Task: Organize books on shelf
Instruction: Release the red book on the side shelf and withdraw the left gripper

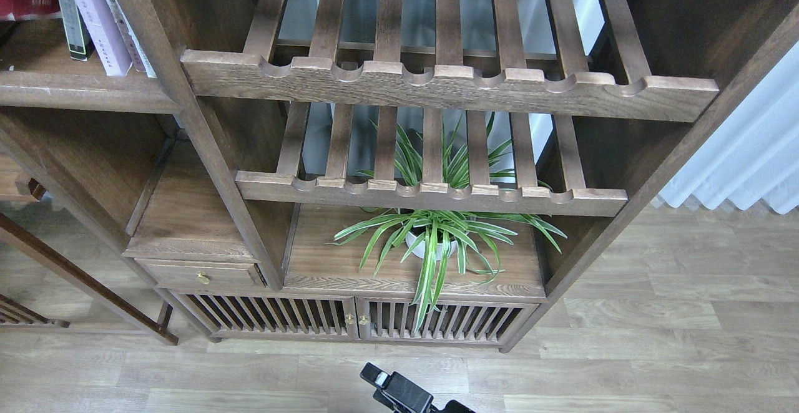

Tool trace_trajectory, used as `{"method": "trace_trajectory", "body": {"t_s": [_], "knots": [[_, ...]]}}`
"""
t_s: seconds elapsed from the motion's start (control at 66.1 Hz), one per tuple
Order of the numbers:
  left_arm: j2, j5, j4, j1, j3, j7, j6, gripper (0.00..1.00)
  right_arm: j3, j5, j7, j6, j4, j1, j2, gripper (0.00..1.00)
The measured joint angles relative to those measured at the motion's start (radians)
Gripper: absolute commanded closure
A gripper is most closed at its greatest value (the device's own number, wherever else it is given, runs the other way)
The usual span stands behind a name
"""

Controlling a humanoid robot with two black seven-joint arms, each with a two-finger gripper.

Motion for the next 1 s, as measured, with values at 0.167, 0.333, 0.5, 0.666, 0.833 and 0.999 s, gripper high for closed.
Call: {"method": "trace_trajectory", "body": {"t_s": [0.167, 0.333, 0.5, 0.666, 0.833, 0.999], "knots": [[0.005, -0.052, -0.031, 0.051, -0.052, 0.0, 0.0, 0.35, 0.0, 0.0, 0.001, 0.0, 0.0, 0.0, 0.0, 0.0], [0.007, -0.099, -0.111, 0.168, -0.155, 0.0, 0.0, 0.34, 0.004, 0.004, 0.004, 0.0, -0.001, 0.001, 0.0, 0.0], [0.007, -0.124, -0.211, 0.348, -0.28, -0.002, 0.0, 0.32, 0.005, 0.006, 0.005, 0.0, 0.009, 0.002, 0.0, 0.0], [-0.002, -0.208, -0.299, 0.529, -0.314, -0.002, -0.001, 0.32, 0.052, 0.006, 0.004, 0.0, 0.037, 0.009, 0.0, 0.0], [-0.067, -0.262, -0.341, 0.69, -0.3, -0.002, 0.0, 0.32, 0.099, 0.005, 0.003, 0.0, 0.065, 0.015, 0.0, 0.0], [-0.123, -0.269, -0.381, 0.797, -0.297, -0.002, 0.0, 0.32, 0.134, 0.004, 0.003, 0.0, 0.071, 0.019, 0.0, 0.0]]}}
